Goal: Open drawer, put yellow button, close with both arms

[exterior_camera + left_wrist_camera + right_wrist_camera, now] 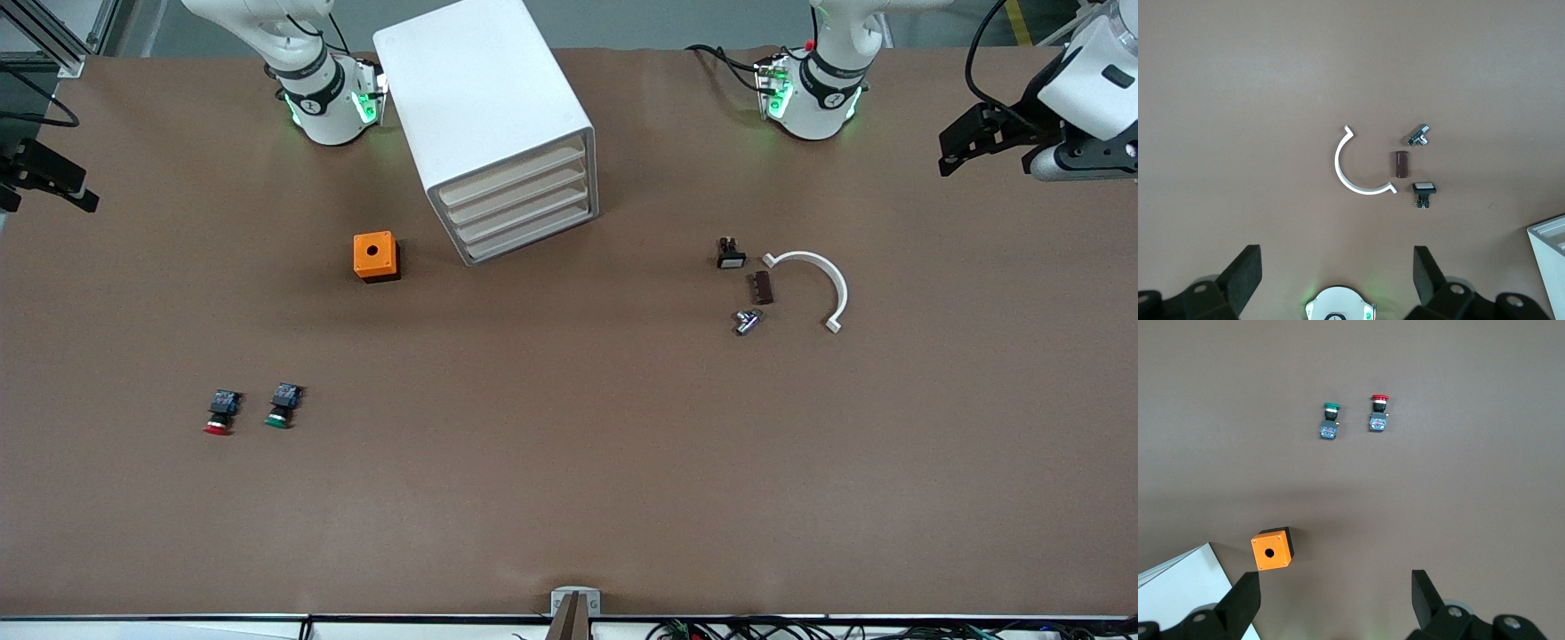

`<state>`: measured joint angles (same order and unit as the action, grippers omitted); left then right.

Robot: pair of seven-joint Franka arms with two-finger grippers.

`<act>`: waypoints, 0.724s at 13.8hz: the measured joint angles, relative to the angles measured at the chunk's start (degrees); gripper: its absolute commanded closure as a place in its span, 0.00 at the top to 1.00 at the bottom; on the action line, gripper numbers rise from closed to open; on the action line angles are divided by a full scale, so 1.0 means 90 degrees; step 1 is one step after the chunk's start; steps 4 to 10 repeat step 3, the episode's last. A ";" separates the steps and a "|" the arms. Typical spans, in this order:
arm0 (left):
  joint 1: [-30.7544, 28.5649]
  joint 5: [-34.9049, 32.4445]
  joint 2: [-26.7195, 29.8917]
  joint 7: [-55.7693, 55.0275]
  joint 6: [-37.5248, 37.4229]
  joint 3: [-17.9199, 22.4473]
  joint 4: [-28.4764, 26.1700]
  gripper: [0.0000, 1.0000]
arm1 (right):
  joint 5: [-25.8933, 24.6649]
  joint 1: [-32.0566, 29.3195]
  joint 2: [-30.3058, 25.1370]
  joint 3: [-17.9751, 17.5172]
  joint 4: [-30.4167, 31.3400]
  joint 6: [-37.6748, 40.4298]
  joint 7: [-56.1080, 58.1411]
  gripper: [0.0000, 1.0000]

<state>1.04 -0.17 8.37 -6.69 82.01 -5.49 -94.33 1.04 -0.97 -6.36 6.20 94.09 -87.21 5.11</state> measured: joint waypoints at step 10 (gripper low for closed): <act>-0.0002 0.0000 -0.0012 0.0000 0.0010 0.0007 0.0158 1.00 | 0.0000 0.0000 0.0000 0.0000 0.0001 0.0007 0.0000 1.00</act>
